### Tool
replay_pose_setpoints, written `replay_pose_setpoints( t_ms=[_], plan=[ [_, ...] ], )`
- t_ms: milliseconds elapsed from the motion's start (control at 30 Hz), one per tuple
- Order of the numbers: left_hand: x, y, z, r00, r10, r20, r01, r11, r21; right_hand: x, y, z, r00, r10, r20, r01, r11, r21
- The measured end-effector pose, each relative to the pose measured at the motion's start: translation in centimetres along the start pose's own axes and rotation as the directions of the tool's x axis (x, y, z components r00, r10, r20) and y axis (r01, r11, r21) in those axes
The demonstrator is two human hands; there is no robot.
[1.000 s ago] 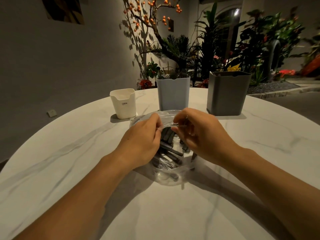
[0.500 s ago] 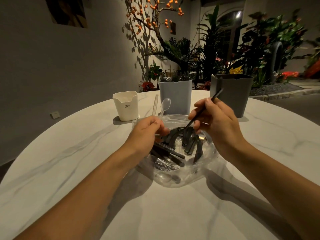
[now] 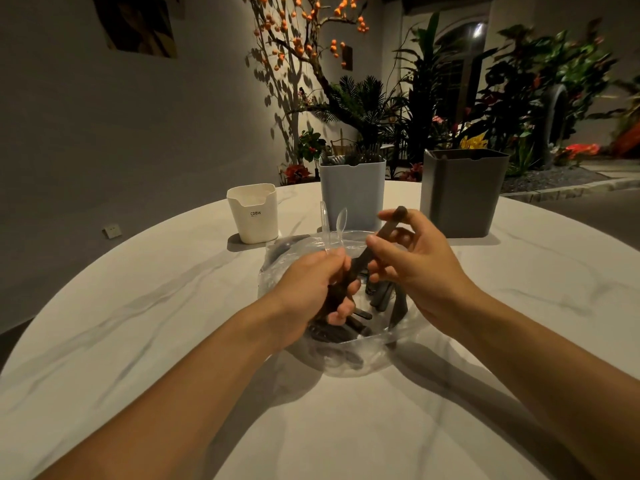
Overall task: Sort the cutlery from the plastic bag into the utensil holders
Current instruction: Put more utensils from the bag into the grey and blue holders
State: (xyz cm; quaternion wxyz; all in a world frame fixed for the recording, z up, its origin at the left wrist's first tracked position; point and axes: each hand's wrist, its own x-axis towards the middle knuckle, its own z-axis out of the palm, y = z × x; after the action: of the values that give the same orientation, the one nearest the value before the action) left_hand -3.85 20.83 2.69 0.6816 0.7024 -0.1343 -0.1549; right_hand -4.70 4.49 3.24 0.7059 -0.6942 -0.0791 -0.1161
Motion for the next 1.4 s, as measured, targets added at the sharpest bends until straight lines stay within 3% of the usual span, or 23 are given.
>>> replay_pose_setpoints(
  t_ms=[133,233,400,467,500,567,633,700,800,900,1033,1200,1400],
  plan=[
    [-0.1,0.2,-0.1,0.993,0.017,-0.118,-0.016,1.0,0.012,0.1,-0.3,-0.2,0.999,0.004,-0.044,-0.002,0.998,0.058],
    [-0.3,1.4,-1.3,0.969,0.026,-0.245,-0.095,0.957,-0.274,0.2,-0.9,-0.4,0.997,0.039,-0.064,-0.025,0.979,0.204],
    [-0.3,2.5,-2.5,0.919,0.071,-0.388,-0.315,0.722,-0.616,-0.1,-1.0,-0.5,0.993,0.07,0.098,-0.1,0.934,0.342],
    [-0.1,3.1,-2.6,0.905,0.052,-0.422,-0.367,0.598,-0.713,-0.2,-0.6,-0.5,0.983,0.044,0.176,-0.076,0.981,0.178],
    [-0.1,3.5,-2.6,0.901,0.045,-0.431,-0.383,0.546,-0.745,-0.3,-0.3,-0.5,0.981,0.017,0.194,-0.017,1.0,0.0],
    [-0.1,4.3,-2.3,0.902,0.046,-0.429,-0.392,0.505,-0.769,-0.4,0.1,0.1,0.968,-0.041,0.249,0.132,0.924,-0.359],
    [-0.1,4.8,-1.8,0.92,0.063,-0.387,-0.359,0.53,-0.768,-0.6,0.3,1.0,0.939,-0.066,0.337,0.233,0.842,-0.486],
    [0.1,5.0,-1.0,0.938,0.084,-0.336,-0.312,0.622,-0.718,-0.6,0.3,1.7,0.921,-0.094,0.378,0.286,0.821,-0.494],
    [0.7,5.0,0.3,0.941,0.079,-0.329,-0.261,0.788,-0.557,-0.4,0.2,1.8,0.921,-0.147,0.361,0.323,0.807,-0.495],
    [1.4,5.0,1.1,0.934,0.11,-0.341,-0.254,0.874,-0.414,-0.1,0.0,1.5,0.933,-0.182,0.311,0.313,0.837,-0.448],
    [1.7,5.7,1.5,0.92,0.133,-0.37,-0.238,0.937,-0.254,0.9,-1.7,1.1,0.932,-0.323,0.168,0.363,0.86,-0.359],
    [2.1,6.4,2.1,0.907,0.131,-0.399,-0.16,0.986,-0.039,2.0,-4.0,1.7,0.83,-0.516,0.211,0.553,0.715,-0.428],
    [3.4,8.0,1.6,0.869,0.169,-0.465,-0.163,0.985,0.053,3.5,-5.6,1.8,0.806,-0.55,0.217,0.582,0.67,-0.462]
  ],
)
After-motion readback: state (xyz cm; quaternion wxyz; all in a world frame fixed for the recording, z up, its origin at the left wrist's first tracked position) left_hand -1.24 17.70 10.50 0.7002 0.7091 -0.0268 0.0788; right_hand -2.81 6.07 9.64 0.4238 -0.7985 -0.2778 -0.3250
